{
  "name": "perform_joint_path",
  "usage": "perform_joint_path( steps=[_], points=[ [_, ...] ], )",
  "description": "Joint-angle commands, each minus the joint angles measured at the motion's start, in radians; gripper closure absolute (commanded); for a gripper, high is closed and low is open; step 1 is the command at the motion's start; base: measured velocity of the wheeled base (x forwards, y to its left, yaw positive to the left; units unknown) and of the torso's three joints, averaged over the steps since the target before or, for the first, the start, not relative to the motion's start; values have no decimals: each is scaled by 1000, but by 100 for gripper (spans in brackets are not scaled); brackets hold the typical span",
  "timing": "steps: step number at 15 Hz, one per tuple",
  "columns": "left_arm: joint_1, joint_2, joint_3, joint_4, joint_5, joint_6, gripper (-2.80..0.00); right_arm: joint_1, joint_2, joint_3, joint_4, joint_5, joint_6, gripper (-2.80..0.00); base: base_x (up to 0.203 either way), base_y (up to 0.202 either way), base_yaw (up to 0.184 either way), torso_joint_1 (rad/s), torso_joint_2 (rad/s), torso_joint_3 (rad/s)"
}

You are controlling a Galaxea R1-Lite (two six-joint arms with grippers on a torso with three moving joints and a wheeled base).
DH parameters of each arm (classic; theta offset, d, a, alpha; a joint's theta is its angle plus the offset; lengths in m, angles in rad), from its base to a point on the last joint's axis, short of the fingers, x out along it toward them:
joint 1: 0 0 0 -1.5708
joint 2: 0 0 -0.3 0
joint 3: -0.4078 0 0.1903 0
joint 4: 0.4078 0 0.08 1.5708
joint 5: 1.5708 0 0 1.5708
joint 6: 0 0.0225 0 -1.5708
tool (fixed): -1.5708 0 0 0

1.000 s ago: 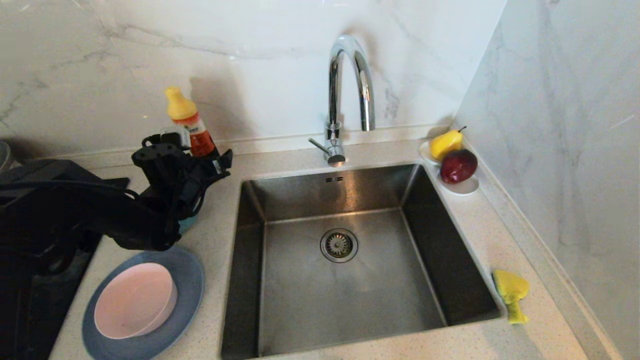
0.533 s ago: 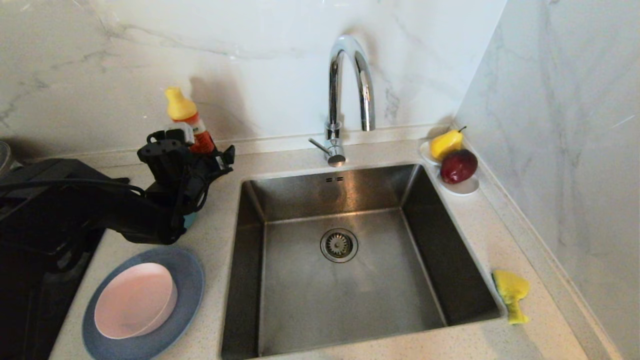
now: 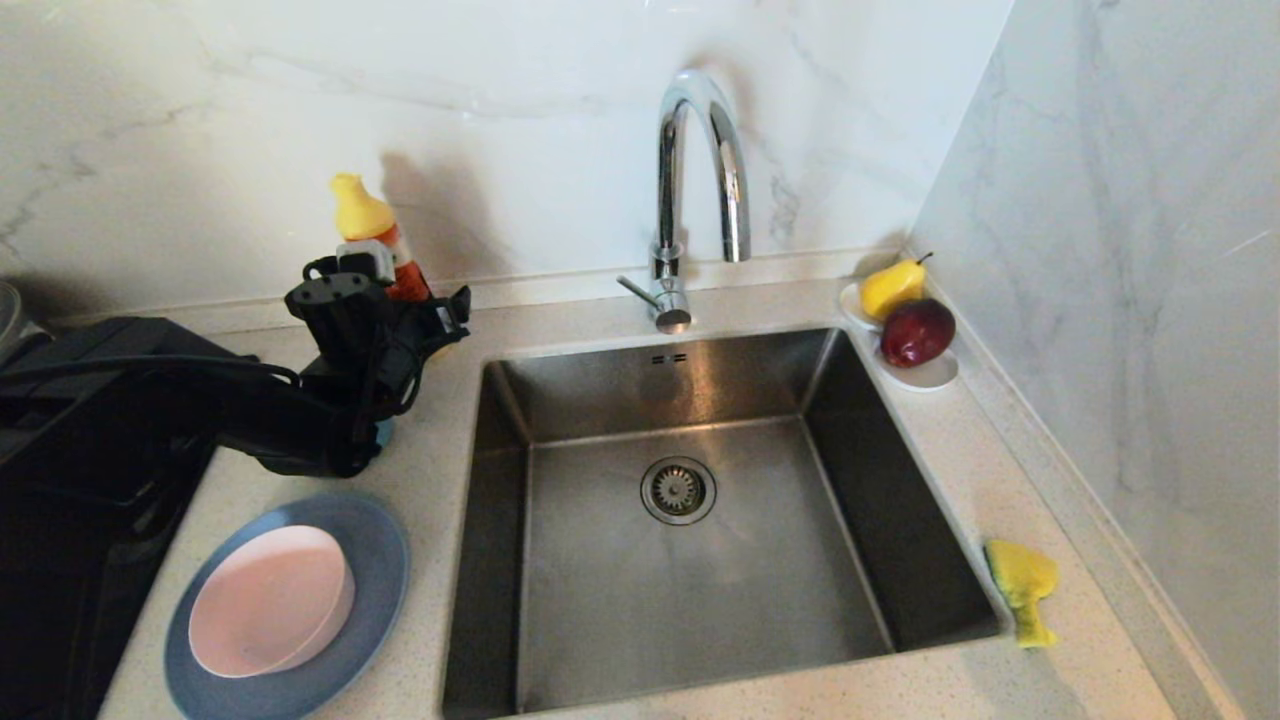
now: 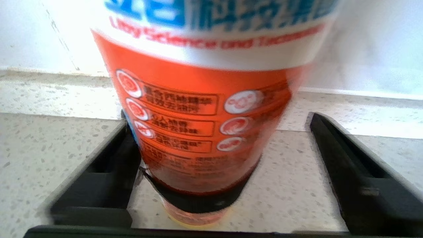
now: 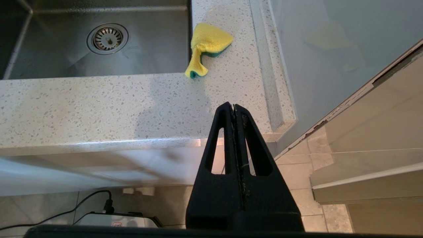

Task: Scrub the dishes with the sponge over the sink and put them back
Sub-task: Grab the dish soap

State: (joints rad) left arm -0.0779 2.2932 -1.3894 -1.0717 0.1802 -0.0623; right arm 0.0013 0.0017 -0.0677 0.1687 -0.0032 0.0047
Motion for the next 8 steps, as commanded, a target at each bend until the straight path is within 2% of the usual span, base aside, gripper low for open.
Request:
perform_joint_path(
  steps=[1,8],
  points=[
    [0,25,-36,-7,1,-1,0,0,0,0,1,0,0,0,0,0,0,0,0,0],
    [5,35,-81,13,23,-2,0,0,0,0,2,0,0,0,0,0,0,0,0,0]
  ],
)
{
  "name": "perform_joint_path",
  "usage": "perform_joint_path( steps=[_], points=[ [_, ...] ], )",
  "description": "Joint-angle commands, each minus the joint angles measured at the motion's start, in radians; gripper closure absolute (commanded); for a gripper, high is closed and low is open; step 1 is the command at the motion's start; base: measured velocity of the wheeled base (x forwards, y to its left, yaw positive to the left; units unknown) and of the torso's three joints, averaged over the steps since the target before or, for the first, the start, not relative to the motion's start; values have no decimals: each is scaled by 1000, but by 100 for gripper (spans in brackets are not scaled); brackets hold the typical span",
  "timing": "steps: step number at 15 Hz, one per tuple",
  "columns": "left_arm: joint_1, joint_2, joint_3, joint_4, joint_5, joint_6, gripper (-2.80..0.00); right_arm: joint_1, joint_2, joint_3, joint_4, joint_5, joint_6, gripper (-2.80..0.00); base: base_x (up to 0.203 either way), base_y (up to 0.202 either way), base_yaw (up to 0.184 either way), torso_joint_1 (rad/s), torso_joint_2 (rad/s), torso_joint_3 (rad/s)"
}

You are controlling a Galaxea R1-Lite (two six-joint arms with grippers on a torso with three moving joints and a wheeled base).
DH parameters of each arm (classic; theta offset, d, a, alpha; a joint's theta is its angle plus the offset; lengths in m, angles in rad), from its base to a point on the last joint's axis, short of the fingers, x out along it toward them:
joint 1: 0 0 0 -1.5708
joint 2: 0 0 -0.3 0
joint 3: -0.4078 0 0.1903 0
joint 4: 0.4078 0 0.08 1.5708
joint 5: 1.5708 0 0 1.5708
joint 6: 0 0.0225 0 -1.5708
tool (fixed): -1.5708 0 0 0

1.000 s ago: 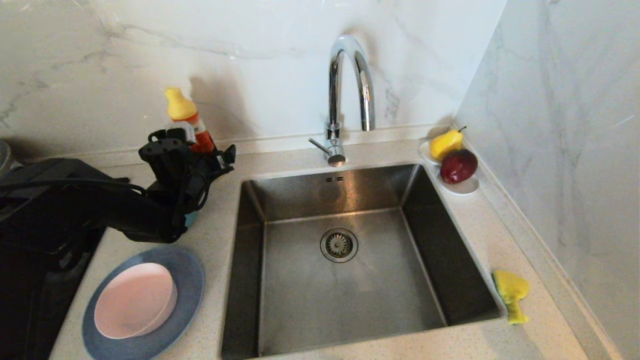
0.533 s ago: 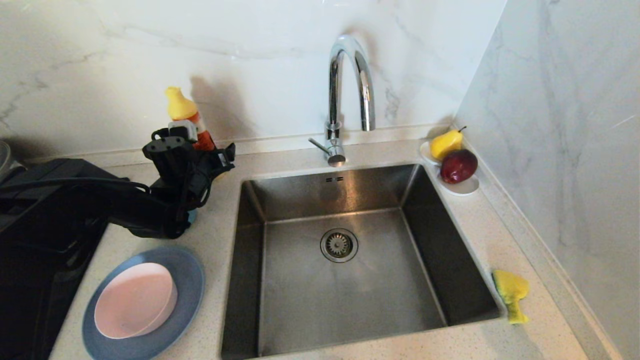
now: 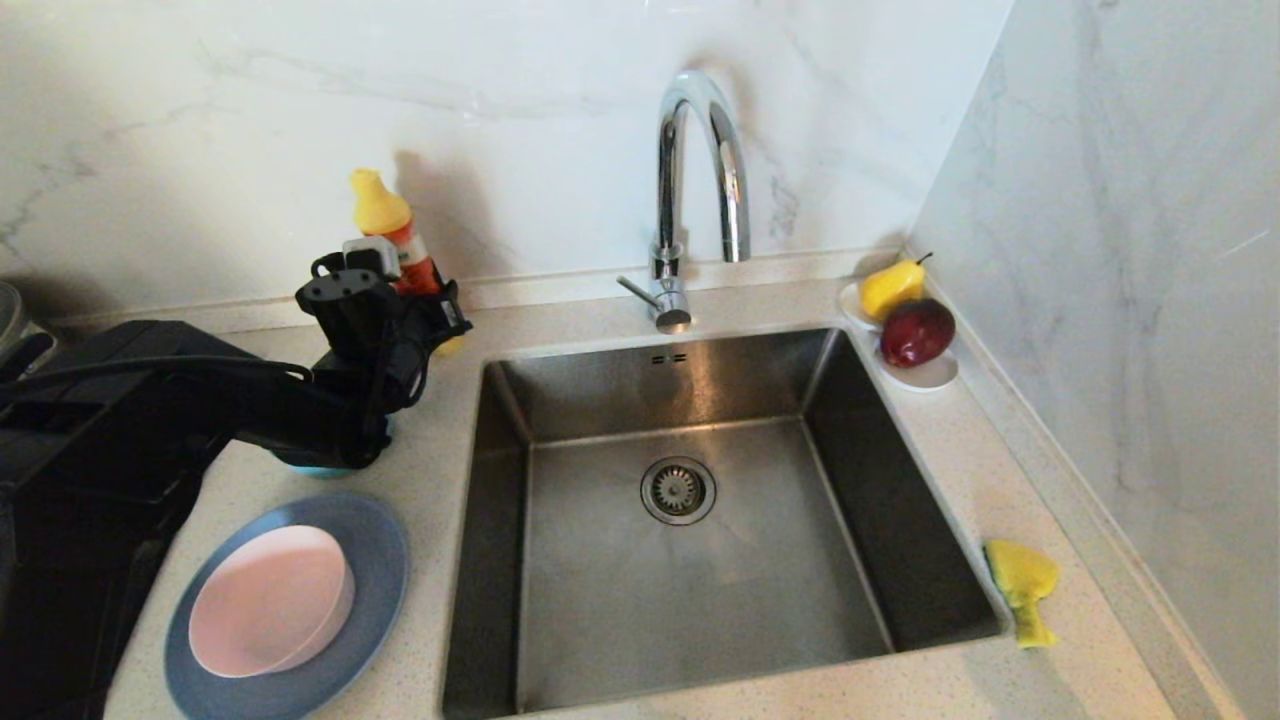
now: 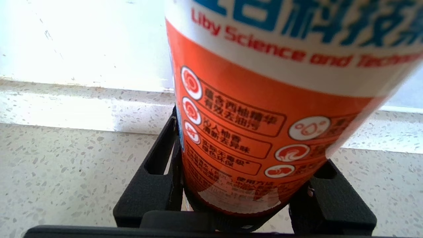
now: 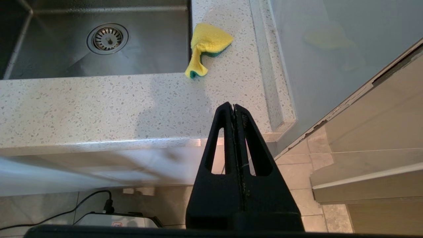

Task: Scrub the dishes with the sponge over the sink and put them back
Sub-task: Grab the dish soap

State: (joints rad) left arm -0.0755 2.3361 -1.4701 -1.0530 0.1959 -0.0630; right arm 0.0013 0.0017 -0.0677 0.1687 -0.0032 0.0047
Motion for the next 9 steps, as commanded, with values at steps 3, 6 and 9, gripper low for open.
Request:
perform_joint_path(
  steps=[3,6,9],
  points=[
    [6,-87,21,-2,33,-8,0,0,0,0,1,0,0,0,0,0,0,0,0,0],
    [4,-222,78,33,46,-13,0,0,0,0,2,0,0,0,0,0,0,0,0,0],
    [-4,-362,170,68,58,-22,0,0,0,0,1,0,0,0,0,0,0,0,0,0]
  ],
)
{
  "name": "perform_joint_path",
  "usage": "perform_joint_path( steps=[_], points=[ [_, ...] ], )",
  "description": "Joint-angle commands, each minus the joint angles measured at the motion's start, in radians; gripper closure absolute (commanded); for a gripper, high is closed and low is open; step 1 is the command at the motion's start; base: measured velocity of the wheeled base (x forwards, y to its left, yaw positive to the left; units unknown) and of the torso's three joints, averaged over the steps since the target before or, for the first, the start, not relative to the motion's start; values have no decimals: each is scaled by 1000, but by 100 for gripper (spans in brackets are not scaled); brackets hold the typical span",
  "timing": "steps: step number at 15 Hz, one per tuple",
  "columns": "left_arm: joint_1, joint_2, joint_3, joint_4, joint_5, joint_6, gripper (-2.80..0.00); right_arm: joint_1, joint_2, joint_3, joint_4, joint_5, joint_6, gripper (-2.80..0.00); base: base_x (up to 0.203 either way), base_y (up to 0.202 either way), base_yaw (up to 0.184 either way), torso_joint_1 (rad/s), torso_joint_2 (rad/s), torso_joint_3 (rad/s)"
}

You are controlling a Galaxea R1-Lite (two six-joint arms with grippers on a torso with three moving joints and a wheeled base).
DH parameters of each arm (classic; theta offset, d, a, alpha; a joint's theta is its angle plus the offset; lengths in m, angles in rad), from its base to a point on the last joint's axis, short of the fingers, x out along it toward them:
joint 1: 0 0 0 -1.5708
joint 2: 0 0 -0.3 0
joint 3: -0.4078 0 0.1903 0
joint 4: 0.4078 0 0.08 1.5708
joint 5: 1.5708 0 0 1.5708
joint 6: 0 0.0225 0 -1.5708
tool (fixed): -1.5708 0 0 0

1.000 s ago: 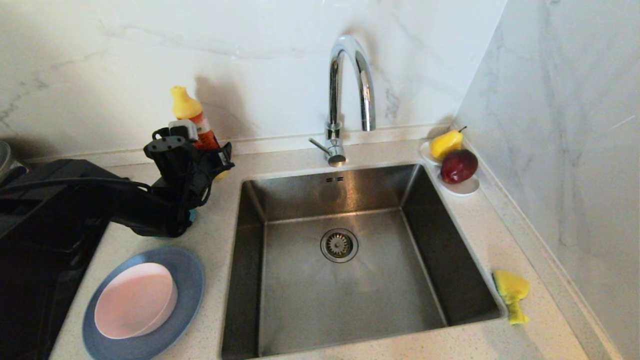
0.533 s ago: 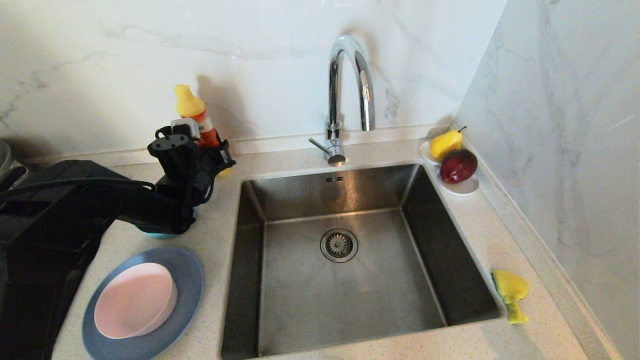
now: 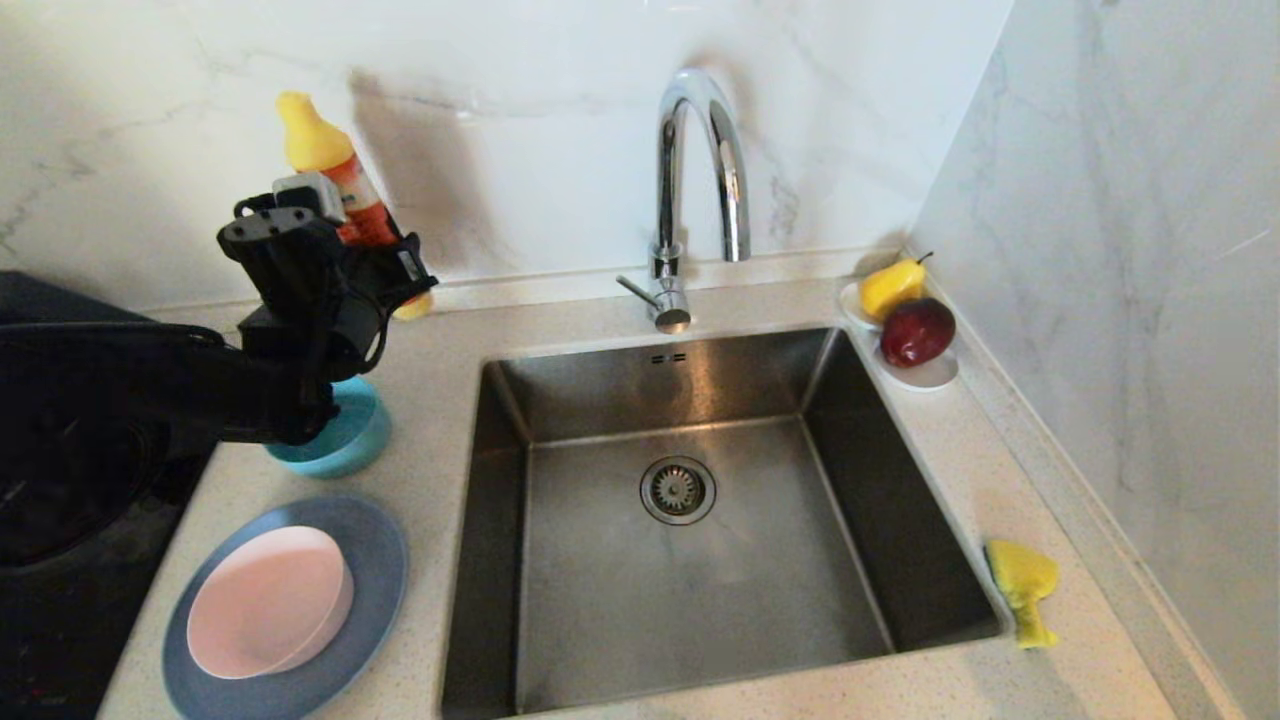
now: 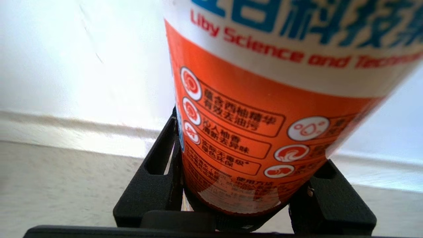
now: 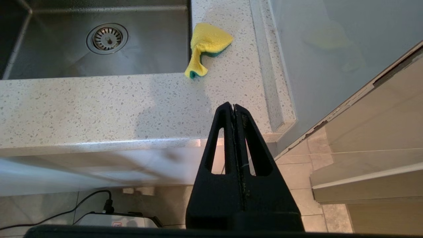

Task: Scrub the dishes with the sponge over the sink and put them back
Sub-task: Grab the dish soap, then squeeze it onto the sponge

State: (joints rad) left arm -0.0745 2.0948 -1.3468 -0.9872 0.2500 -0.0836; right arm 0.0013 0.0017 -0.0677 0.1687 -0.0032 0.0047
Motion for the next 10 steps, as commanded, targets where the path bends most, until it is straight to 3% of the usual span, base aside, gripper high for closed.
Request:
perform_joint_path(
  steps=[1,4,7,10],
  points=[
    [-13,-165,70,19,6,-3,0,0,0,0,2,0,0,0,0,0,0,0,0,0],
    [-61,-309,122,94,10,-4,0,0,0,0,2,0,0,0,0,0,0,0,0,0],
    [-186,-444,133,238,55,5,0,0,0,0,1,0,0,0,0,0,0,0,0,0],
    [-328,-553,131,379,79,74,0,0,0,0,1,0,0,0,0,0,0,0,0,0]
  ],
)
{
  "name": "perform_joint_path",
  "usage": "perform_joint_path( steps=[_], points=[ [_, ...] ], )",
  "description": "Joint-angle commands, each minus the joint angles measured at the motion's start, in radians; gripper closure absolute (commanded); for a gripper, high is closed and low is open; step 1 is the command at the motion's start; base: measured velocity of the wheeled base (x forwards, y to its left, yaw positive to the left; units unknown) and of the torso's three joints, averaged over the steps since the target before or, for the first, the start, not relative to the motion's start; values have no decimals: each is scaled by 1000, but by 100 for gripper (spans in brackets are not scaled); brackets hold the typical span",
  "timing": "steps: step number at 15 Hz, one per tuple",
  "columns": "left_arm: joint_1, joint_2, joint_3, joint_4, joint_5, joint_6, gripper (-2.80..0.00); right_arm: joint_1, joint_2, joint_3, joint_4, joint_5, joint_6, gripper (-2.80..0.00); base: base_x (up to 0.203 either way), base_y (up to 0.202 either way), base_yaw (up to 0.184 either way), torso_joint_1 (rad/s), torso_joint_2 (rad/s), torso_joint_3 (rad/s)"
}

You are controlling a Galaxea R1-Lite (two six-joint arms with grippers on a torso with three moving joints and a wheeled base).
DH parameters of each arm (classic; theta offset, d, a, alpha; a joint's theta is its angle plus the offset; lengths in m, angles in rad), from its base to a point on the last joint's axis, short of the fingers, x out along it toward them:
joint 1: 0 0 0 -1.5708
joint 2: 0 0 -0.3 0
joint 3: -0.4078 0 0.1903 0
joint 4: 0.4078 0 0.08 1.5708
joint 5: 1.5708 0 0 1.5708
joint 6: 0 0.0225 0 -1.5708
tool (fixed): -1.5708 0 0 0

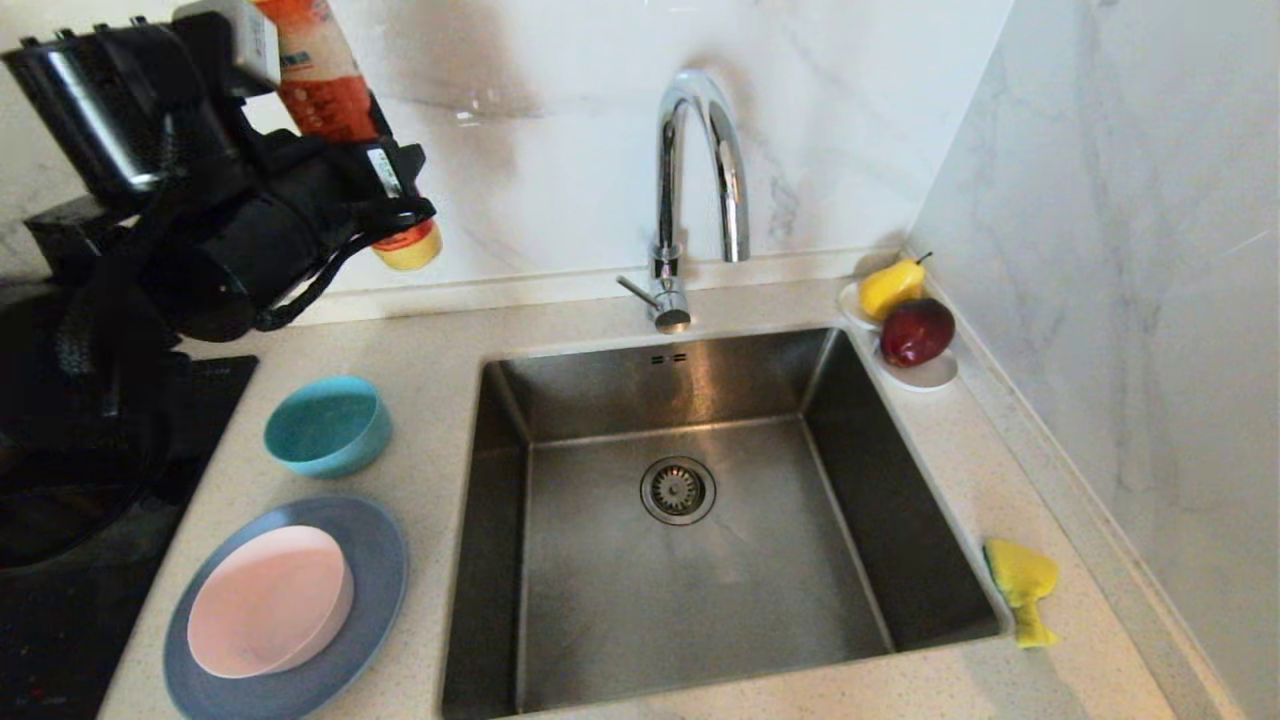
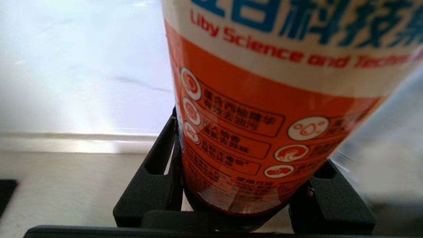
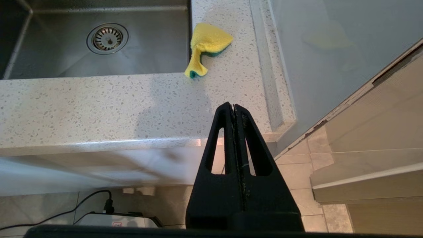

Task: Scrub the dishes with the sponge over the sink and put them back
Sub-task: Squeeze it onto the sponge

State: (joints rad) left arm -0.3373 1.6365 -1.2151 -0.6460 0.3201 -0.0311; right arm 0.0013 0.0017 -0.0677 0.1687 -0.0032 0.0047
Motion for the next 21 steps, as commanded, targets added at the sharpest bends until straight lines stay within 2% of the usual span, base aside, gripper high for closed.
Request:
perform_joint_path(
  steps=[1,3,8,15,21],
  points=[
    [-111,-107,-8,50,42,42,0,0,0,0,2,0,0,0,0,0,0,0,0,0],
    [-199,-120,-27,53,110,71,0,0,0,0,1,0,0,0,0,0,0,0,0,0],
    [-423,-150,-29,56,191,106,0,0,0,0,1,0,0,0,0,0,0,0,0,0],
    [-643,-132,-52,54,195,135,0,0,0,0,2,0,0,0,0,0,0,0,0,0],
    [-735,-78,-122,54,192,140,0,0,0,0,1,0,0,0,0,0,0,0,0,0]
  ],
)
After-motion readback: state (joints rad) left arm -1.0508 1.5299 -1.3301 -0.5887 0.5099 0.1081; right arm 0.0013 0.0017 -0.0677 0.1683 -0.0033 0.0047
